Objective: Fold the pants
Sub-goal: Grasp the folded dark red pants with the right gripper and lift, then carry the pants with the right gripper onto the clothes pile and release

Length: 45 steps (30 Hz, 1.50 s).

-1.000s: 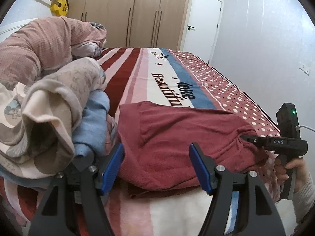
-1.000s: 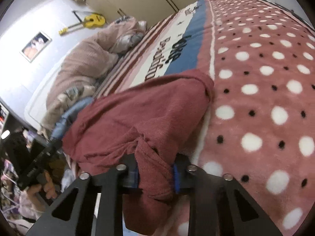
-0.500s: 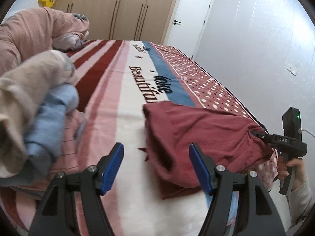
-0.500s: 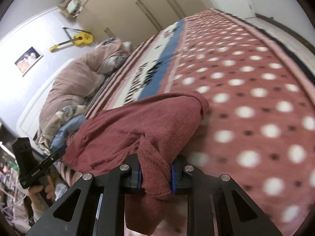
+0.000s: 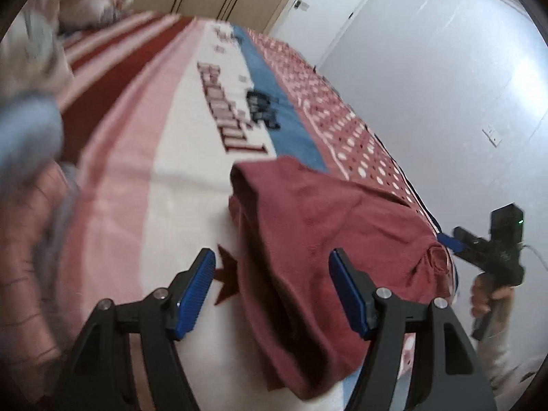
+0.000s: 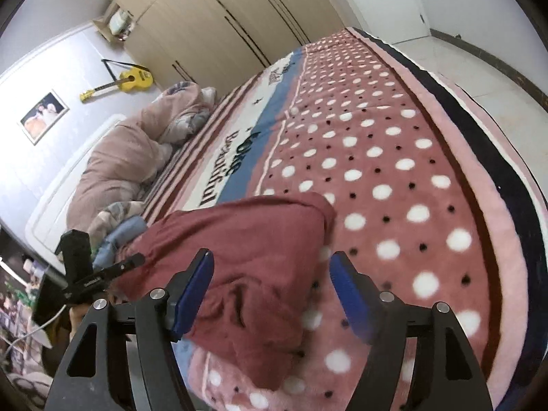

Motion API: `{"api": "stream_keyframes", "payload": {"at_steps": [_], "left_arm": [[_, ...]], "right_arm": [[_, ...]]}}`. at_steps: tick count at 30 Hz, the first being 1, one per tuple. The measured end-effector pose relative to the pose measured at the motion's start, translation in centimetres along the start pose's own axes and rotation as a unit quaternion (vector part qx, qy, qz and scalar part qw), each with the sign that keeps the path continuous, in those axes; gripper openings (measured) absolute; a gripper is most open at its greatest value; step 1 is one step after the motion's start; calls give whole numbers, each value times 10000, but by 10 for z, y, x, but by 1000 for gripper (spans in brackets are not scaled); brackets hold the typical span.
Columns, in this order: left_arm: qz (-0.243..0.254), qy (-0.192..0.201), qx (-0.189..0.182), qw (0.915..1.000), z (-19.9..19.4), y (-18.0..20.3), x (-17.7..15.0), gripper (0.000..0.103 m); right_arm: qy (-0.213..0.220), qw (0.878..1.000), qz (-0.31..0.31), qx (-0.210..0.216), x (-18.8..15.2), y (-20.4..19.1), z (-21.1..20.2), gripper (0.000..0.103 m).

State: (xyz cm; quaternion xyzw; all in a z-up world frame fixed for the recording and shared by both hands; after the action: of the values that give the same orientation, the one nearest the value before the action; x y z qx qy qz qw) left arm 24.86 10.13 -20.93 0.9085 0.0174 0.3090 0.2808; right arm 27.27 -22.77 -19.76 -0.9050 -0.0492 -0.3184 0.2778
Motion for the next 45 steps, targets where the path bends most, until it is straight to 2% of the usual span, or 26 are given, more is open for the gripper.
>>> {"api": "stream_keyframes", "payload": {"at_steps": [4, 6, 8, 10, 13, 16, 21, 28, 34, 41, 45], "left_arm": [[-250, -300, -321, 9987, 19, -9, -11, 64], [-245, -300, -372, 9986, 21, -8, -10, 63], [-246, -344, -475, 9980, 24, -5, -10, 54], [-259, -428, -557, 9972, 30, -1, -11, 45], [-128, -463, -441, 9979, 34, 4, -12, 35], [-86, -429, -388, 9983, 34, 8, -11, 23], [321, -215, -73, 9992, 22, 22, -10, 14], [1147, 240, 106, 9931, -19, 66, -1, 12], [1422, 624, 179, 9877, -64, 85, 13, 12], [1562, 1012, 199, 9823, -130, 82, 42, 12], [1690, 1187, 376, 9777, -175, 69, 56, 12]], "right_arm": [[-500, 9986, 79, -120, -18, 9, 36, 67], [-455, 9989, 81, -71, -21, 11, 39, 68], [-424, 9991, 96, 13, -22, 11, 37, 66], [-471, 9988, 107, 90, -24, 12, 37, 60], [-517, 9986, 15, 143, -29, 7, 41, 50], [-691, 9968, -19, 405, -35, -5, 48, 36], [-544, 9981, -212, 218, -33, -14, 43, 19], [-198, 9993, -262, 202, -18, -35, 16, 16], [147, 9985, -465, 239, 2, -65, -11, 16], [396, 9956, -772, 367, 26, -122, -27, 16], [517, 9917, -1050, 533, 37, -169, -29, 16]]}}
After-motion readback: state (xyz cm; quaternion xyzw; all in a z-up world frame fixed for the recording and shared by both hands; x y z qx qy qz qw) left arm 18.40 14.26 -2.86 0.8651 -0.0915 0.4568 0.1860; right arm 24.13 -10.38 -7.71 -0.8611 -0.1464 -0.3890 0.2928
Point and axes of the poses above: each gripper's, at about its wrist camera, not at the fingertips, and z roughly the way its jaws point, y to its right, x to its top, the point moved 8 cm from there along z, roughly the way its jaws point, and after that the axes turned 5 degrees about -x, right-handed, at the moved point
